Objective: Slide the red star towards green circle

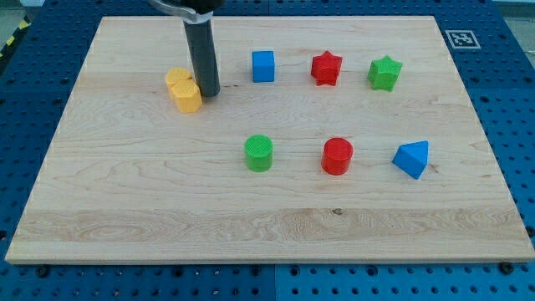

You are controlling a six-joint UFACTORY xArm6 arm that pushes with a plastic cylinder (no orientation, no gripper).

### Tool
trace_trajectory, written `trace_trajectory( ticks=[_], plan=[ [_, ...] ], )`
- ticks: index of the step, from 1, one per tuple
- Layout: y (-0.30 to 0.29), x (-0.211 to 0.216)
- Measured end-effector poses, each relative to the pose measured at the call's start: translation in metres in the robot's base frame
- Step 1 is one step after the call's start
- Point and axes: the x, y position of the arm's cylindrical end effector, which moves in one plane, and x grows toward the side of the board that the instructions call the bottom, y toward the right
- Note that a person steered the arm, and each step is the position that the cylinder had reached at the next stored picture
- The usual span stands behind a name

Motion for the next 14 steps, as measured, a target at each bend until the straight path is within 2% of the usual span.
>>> trace_trajectory(
  ticks=[2, 4, 5, 6, 7, 8, 11, 13, 14],
  plan=[
    [0.000, -0.029],
    [0.011, -0.099],
    [0.055, -0.129],
    [0.134, -0.140],
    [0.202, -0.124],
    [0.225, -0.090],
    [0.203, -0.077],
    [0.203, -0.048],
    [0.203, -0.051]
  ],
)
